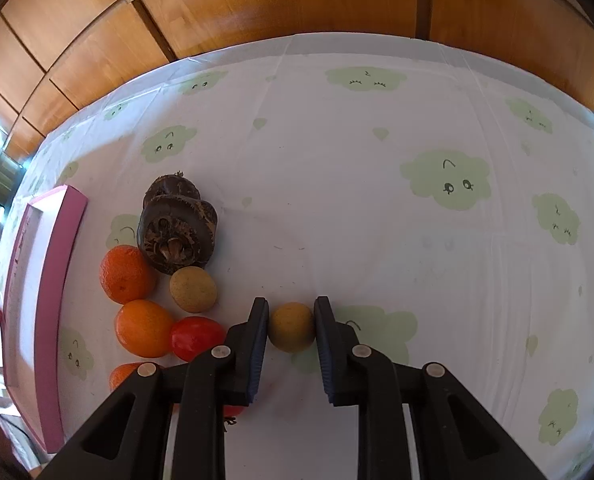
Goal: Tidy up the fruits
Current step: 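Lower the red tomato into the pink-rimmed tray and open the left tool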
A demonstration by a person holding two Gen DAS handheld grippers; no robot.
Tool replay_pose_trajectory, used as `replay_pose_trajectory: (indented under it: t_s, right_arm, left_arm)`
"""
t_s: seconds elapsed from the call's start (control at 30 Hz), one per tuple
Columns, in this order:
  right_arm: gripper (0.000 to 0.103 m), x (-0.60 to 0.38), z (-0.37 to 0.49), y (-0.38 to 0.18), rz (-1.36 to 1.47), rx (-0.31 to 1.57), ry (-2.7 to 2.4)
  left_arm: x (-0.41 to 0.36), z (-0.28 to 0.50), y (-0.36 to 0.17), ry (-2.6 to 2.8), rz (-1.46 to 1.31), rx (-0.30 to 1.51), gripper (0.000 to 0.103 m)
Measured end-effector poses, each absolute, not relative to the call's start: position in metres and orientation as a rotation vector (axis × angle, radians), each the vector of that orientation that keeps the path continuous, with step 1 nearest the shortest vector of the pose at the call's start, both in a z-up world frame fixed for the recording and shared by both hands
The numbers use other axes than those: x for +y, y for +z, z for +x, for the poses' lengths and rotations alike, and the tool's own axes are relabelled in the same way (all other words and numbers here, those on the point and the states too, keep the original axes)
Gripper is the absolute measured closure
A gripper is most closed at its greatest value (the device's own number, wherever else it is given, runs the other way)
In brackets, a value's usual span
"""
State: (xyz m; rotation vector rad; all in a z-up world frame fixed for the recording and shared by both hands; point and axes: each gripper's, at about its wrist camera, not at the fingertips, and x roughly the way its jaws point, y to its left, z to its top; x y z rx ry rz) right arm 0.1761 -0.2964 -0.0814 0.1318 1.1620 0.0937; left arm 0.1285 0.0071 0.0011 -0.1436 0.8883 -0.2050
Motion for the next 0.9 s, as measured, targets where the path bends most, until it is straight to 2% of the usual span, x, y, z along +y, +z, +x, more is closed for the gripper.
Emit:
replay_pose_trajectory:
  t_s: [0.33, 0.4, 0.47, 0.5, 0.9]
  right_arm:
    - [0.080, -0.287, 0.178, -0.083, 0.063, 1.153, 0.093]
    - [0.080, -0.285, 0.177, -0.083, 0.054, 1.149, 0.093]
    - [0.080, -0.286, 0.176, -0.083, 0.052, 1.148, 0.093]
    - [0.080, -0.286, 0.176, -0.083, 0.053, 1.147, 0.093]
    - [0.080, -0.281, 0.173, -0.082, 0.014, 1.132, 0.085]
  left_arm:
    - [0.020, 0.213, -0.038, -0.083, -0.164, 0.974, 0.077]
    - [0.017, 0.216, -0.038, -0.080, -0.161, 0.968, 0.071]
    - [0.018, 0.214, -0.037, -0.085, -0.157, 0.957, 0.062]
    - [0.018, 0.209, -0.035, -0.072, -0.142, 0.944, 0.061]
    - [0.022, 0.120, -0.030, 0.012, -0.080, 0.916, 0.057]
